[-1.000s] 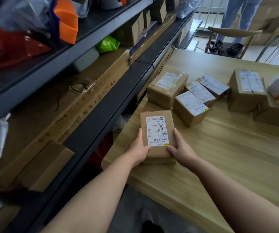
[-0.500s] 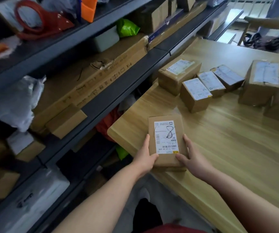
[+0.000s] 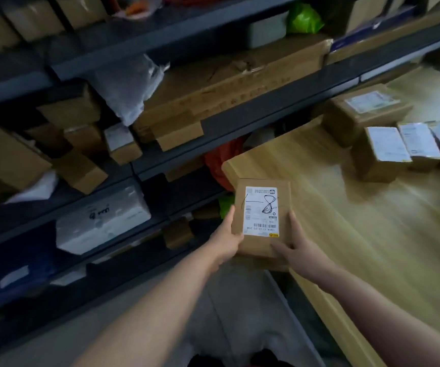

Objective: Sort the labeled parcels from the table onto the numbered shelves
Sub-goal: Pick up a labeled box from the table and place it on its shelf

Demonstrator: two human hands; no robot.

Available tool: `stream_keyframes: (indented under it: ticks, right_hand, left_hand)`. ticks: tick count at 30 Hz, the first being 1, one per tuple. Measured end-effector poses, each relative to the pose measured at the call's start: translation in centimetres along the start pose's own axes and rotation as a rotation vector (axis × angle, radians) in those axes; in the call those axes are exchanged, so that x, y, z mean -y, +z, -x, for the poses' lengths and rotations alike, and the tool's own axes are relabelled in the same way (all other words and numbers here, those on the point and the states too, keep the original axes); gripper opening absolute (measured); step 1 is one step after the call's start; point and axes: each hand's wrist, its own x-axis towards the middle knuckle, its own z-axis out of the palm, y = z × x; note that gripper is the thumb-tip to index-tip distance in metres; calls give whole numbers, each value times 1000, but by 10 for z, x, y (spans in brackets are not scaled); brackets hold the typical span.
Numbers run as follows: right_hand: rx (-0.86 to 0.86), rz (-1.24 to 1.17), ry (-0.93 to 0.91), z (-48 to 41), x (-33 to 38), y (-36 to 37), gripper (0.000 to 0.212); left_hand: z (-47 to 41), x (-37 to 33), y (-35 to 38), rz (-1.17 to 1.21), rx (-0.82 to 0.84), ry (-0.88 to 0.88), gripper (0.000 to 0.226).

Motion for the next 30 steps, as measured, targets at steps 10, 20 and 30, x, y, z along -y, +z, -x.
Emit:
stream_keyframes:
  ticks: [10,20,30]
  right_hand:
    - [287,330,-263,39,105,152,85]
    - [574,582,-496,134,198,382,84]
    - [884,656,-760,203,285,551,85]
  left_hand:
    - [123,136,-119,320,-298,-147,72]
    - [283,323,-236,544,-611,-300,71]
    - [413,417,-315,733,-935,-333,64]
